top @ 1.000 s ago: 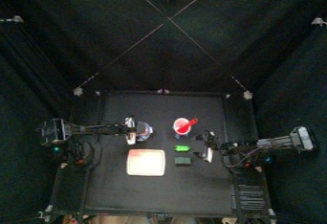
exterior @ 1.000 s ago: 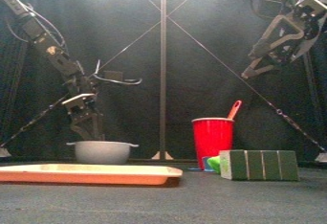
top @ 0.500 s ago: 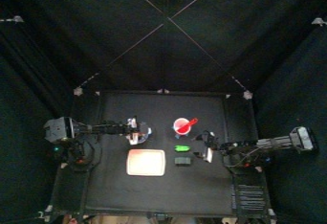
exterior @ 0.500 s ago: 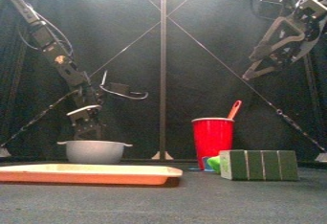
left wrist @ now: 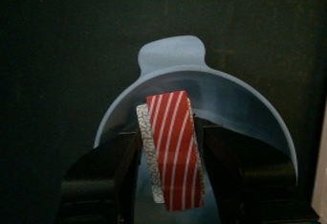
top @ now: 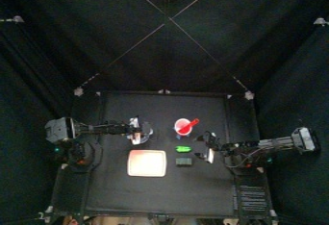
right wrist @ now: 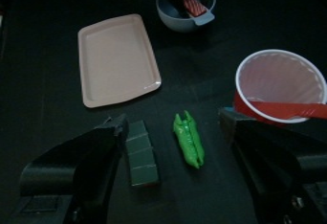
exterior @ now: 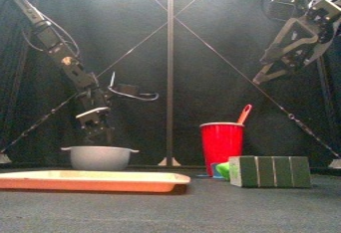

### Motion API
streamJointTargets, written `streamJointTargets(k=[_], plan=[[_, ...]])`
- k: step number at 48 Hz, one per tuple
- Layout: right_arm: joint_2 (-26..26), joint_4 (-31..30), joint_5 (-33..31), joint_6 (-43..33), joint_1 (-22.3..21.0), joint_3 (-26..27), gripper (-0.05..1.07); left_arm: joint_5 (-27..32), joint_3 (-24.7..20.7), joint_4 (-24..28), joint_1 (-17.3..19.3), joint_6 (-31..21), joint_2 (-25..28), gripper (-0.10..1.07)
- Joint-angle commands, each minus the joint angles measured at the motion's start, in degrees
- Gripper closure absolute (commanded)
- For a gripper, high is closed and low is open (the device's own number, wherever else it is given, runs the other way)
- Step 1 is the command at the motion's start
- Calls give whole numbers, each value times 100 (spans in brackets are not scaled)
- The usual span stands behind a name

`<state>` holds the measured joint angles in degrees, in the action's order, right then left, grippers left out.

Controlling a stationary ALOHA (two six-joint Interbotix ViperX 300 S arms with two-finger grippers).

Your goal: Grab salmon sushi

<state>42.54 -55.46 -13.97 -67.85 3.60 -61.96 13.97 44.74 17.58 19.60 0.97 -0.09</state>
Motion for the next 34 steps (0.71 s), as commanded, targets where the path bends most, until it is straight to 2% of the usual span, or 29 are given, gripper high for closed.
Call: streamJointTargets(k=[1, 12, 25, 34], plan=[[9, 26, 26, 0, -18, 44, 0, 18, -246, 44, 0, 0, -229, 31], [9, 70, 26, 0, -18, 0, 0, 88, -352, 62, -35, 0, -554, 31], [9, 70, 26, 9, -35, 0, 0, 88, -360, 53, -70, -9, -615, 31], [9, 79, 26, 26, -53, 0, 0, 79, -519, 44, -229, -18, -694, 31]])
